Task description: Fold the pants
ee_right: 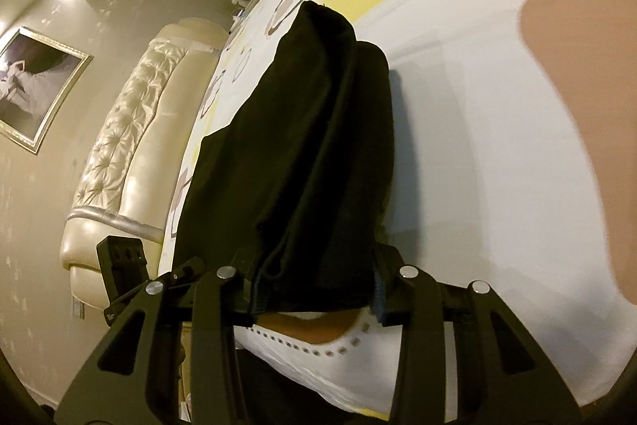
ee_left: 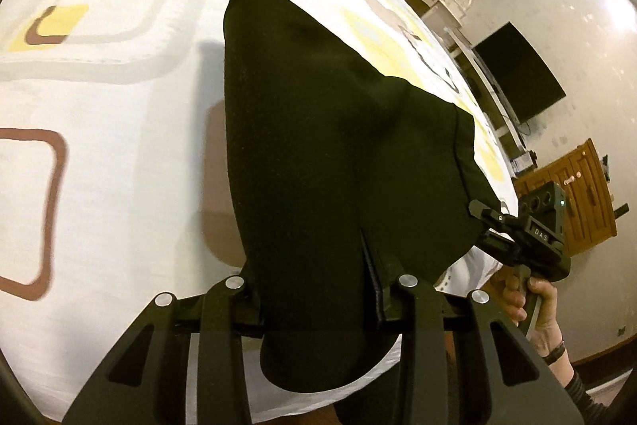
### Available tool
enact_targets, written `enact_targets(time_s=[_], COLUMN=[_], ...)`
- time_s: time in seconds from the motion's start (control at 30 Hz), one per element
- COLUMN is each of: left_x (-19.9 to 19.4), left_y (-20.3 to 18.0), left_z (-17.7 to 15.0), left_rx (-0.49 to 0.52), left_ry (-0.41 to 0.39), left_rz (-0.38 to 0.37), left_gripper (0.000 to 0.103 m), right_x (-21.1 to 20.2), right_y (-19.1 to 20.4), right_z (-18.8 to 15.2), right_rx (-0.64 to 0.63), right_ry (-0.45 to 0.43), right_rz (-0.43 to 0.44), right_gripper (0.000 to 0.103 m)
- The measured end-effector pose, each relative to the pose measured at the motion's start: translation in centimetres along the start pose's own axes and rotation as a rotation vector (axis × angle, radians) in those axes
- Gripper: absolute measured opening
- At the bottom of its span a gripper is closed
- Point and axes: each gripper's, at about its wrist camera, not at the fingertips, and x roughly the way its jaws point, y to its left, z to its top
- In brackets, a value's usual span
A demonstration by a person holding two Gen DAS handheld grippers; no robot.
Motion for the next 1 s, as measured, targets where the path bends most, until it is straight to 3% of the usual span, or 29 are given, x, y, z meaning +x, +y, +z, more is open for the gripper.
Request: enact_targets(time_s=[0.4, 1.0], left_x=[-1.3, -1.2], left_y=[2.1, 2.6], left_z=[0.1, 0.0], left_rx=[-0.025, -0.007], left_ry=[-0.029, -0.056], left_rz=[0.005, -0.047], left_gripper=[0.036, 0.042], right_x=[2.3, 1.9], right_y=[1.3, 0.2], right_z=[0.0, -0.7], right_rx=[-0.020, 0.007], right_ry=[0.039, 0.028], right_rz=[0.003, 0.046], right_gripper=[0.039, 0.043])
